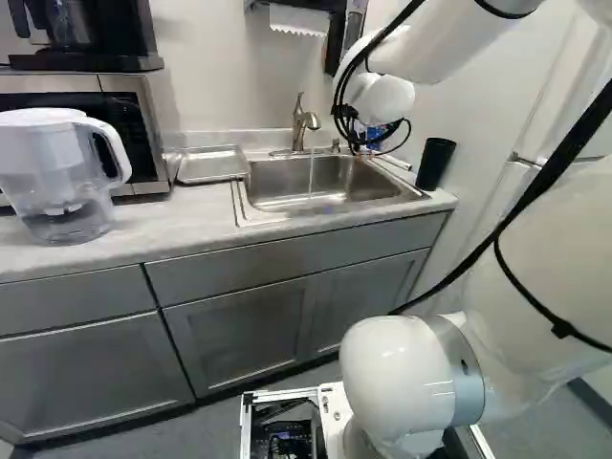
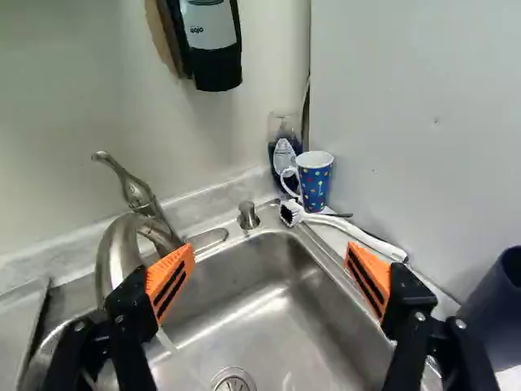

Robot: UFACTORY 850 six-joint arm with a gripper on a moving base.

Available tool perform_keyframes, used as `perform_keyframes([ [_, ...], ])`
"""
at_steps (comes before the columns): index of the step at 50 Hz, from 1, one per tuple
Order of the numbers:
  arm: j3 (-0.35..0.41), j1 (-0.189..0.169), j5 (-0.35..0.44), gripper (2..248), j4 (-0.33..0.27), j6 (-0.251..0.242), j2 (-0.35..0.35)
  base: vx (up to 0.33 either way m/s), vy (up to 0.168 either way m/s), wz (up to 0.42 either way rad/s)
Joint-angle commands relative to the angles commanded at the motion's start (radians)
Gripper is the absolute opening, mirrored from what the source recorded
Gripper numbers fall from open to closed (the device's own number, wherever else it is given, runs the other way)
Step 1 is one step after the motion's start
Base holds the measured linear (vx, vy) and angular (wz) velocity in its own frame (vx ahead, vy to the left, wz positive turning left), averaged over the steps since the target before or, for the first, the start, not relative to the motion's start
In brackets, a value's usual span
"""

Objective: Rinse the cup and place it in the tray

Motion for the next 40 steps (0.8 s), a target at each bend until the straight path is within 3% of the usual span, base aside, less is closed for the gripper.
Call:
perform_keyframes([
  [4,0.004,-0.001,0.005,247,0.006,-0.042,-0.002,0.000,0.000,0.000],
  [40,0.036,-0.021,0.073,247,0.062,-0.042,-0.051,0.000,0.000,0.000],
])
